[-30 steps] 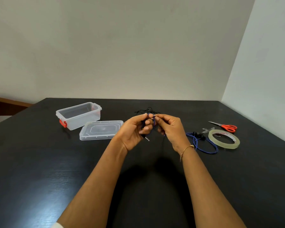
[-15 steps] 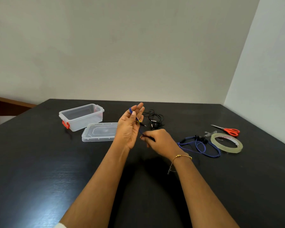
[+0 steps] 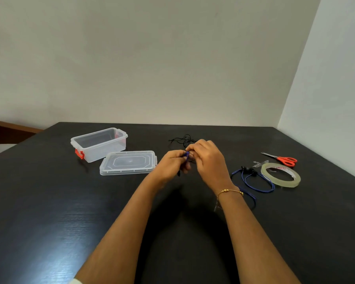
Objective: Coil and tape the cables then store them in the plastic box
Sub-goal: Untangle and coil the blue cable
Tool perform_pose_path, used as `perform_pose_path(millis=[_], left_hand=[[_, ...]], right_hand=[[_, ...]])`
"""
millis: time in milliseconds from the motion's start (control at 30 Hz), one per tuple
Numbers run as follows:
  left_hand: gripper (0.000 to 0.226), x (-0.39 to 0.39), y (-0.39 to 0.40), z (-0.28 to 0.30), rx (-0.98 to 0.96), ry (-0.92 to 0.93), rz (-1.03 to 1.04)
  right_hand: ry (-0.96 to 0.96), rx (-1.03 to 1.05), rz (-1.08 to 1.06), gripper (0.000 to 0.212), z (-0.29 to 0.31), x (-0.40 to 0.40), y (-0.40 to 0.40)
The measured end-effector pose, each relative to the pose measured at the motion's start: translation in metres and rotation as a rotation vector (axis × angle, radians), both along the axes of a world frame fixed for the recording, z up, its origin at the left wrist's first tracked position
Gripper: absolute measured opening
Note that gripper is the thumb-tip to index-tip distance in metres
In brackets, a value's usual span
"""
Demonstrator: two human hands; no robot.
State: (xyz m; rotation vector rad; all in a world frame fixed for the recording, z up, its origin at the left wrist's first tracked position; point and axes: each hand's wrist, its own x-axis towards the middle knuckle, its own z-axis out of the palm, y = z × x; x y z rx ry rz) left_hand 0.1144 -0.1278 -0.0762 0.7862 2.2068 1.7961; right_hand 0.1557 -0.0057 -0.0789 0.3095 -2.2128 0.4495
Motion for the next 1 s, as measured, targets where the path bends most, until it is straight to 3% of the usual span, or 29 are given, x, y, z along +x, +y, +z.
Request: perform_pose_path(millis=[133, 300, 567, 700, 833, 1000], left_hand=[[0.038, 0.003, -0.005, 0.004, 0.106, -0.15, -0.024], [0.033, 0.012, -0.005, 0.012, 0.221, -0.207, -0.159], [0.028, 0.005, -0.009, 0.016, 0.895, -0.492, -0.299], [0.027, -0.002, -0.008, 0.017, 1.145, -0.509, -0.214], [0.025, -0.009, -0.009, 0.013, 1.1, -0.359, -0.033], [0.024, -0.01, -0.004, 0.005, 0.674, 0.005, 0.221]], right_hand=[[0.027, -0.086, 0.002, 0.019, 0.001, -0.001, 0.004], [0.039, -0.224, 0.026, 0.018, 0.0, -0.002, 0.008], [-0.261, -0.218, 0.035, 0.026, -0.007, -0.003, 0.005], [-0.438, -0.189, 0.071, 0.026, -0.009, -0.002, -0.003], [-0.444, -0.075, 0.095, 0.024, -0.006, -0.001, -0.008], [-0.334, 0.083, 0.078, 0.022, -0.004, 0.003, -0.01]])
